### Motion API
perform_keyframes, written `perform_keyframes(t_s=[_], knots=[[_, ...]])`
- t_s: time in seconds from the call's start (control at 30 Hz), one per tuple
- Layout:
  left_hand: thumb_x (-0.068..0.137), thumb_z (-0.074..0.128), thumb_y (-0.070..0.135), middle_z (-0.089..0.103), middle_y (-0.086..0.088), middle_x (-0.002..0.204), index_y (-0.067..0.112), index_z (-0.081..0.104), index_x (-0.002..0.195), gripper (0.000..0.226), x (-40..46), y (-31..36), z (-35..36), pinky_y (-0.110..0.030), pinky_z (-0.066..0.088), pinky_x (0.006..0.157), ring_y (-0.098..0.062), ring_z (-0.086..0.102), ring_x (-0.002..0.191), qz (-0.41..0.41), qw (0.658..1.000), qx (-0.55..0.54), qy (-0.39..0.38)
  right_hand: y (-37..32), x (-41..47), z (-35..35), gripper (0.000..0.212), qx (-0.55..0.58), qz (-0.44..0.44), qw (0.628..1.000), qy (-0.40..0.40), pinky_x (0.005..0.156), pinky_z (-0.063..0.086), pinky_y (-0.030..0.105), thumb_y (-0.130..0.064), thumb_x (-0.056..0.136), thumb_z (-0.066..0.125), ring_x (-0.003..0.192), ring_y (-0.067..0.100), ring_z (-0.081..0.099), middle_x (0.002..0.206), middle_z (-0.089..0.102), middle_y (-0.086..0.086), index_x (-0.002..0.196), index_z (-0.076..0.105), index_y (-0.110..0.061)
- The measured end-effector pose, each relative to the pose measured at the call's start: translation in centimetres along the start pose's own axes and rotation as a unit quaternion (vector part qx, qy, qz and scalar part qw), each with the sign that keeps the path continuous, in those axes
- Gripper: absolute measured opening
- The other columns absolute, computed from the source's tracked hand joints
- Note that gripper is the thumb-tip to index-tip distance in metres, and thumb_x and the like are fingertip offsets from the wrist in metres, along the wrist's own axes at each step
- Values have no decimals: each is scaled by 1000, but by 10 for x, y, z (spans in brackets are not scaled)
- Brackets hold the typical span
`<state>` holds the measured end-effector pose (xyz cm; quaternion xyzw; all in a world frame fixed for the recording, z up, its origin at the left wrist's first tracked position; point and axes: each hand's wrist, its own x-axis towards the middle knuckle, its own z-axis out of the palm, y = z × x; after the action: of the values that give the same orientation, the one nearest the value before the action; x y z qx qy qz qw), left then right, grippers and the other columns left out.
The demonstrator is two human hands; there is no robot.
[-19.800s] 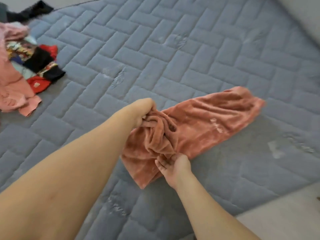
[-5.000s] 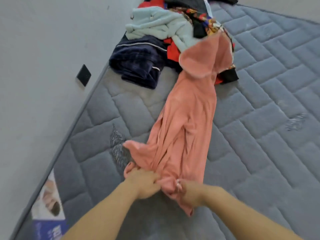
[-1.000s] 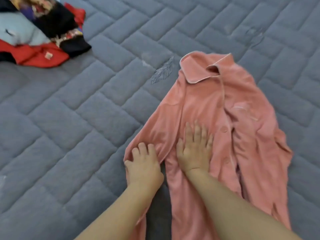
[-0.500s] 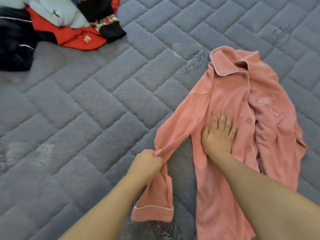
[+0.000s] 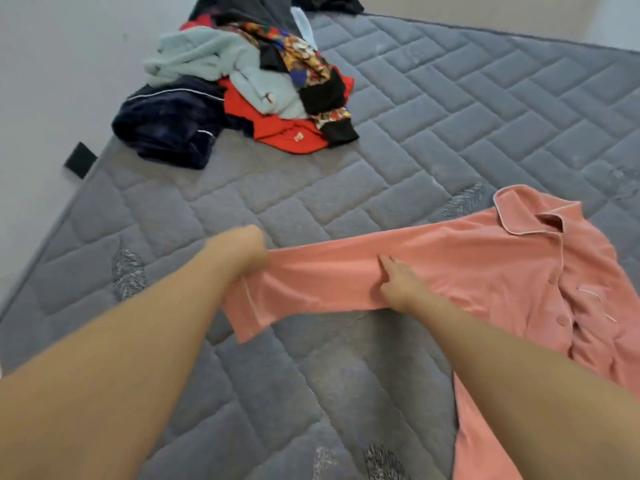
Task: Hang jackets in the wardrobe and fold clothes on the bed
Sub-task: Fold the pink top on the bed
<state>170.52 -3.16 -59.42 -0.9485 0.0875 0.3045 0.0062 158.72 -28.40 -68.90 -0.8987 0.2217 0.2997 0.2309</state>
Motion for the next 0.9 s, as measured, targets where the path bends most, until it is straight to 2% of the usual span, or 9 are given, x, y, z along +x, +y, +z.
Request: perform_keyframes(t_s=[0.1, 0.2, 0.33, 0.43, 0.6, 0.67, 0.73, 0.8, 0.9], knots=[[87, 51, 16, 62, -9, 120, 17, 62, 107, 22, 1, -30, 0, -35, 39, 85, -29, 59, 104, -84, 990, 107, 47, 8, -3, 0, 71, -26, 0, 1000, 16, 117, 24, 39, -13, 89, 48, 143, 27, 29, 158, 26, 9, 154, 21, -21], [90, 47, 30, 50, -8, 138, 20, 52, 132, 44, -5, -25, 15, -40, 34, 104, -28, 47, 128, -78, 974, 213, 21, 34, -11, -15, 66, -1, 20, 998, 61, 114, 30, 39, -12, 88, 51, 138, 29, 37, 155, 33, 10, 150, 31, -19], [93, 41, 29, 45, -9, 141, 18, 46, 139, 48, -16, 40, 39, -43, 32, 108, -30, 42, 131, -3, 979, 203, -1, 100, -37, -38, 63, 13, 82, 986, 142, 112, 29, 41, -16, 89, 51, 138, 32, 37, 153, 34, 12, 149, 32, -13], [90, 44, 25, 49, -9, 138, 18, 48, 136, 47, -29, 114, 53, -42, 37, 102, -29, 47, 127, 68, 981, 180, -8, 165, -68, -53, 58, 27, 143, 969, 198, 111, 28, 42, -19, 90, 52, 135, 33, 38, 150, 37, 11, 146, 37, -13], [87, 45, 25, 51, -12, 129, 17, 50, 126, 40, -66, 266, 91, -41, 43, 95, -32, 51, 120, 228, 966, 116, -23, 309, -120, -79, 58, 76, 291, 910, 287, 113, 25, 44, -24, 90, 53, 137, 36, 33, 150, 34, 17, 144, 37, -10], [87, 44, 24, 50, -11, 127, 17, 50, 125, 39, -77, 321, 107, -40, 43, 95, -33, 50, 120, 270, 958, 88, -30, 365, -128, -84, 63, 146, 343, 887, 272, 114, 26, 45, -26, 91, 52, 138, 38, 31, 152, 31, 18, 148, 31, -11], [87, 43, 20, 51, -11, 125, 16, 51, 127, 41, -82, 373, 117, -40, 44, 94, -33, 52, 117, 293, 953, 72, -21, 409, -126, -85, 71, 216, 362, 884, 202, 114, 30, 44, -31, 90, 57, 138, 39, 34, 152, 31, 22, 150, 28, -8], [87, 45, 16, 52, -13, 125, 14, 51, 128, 42, -80, 422, 126, -38, 45, 94, -34, 53, 115, 300, 952, 65, -14, 436, -120, -78, 75, 253, 333, 899, 129, 108, 38, 40, -41, 81, 66, 131, 38, 44, 141, 44, 26, 141, 41, -5], [88, 50, 12, 54, -16, 124, 11, 52, 128, 41, -66, 485, 138, -37, 46, 91, -35, 55, 113, 295, 955, 36, -6, 458, -107, -65, 37, 309, 253, 908, 128, 82, 50, 36, -24, 77, 70, 102, 33, 64, 105, 66, 21, 107, 64, -3]])
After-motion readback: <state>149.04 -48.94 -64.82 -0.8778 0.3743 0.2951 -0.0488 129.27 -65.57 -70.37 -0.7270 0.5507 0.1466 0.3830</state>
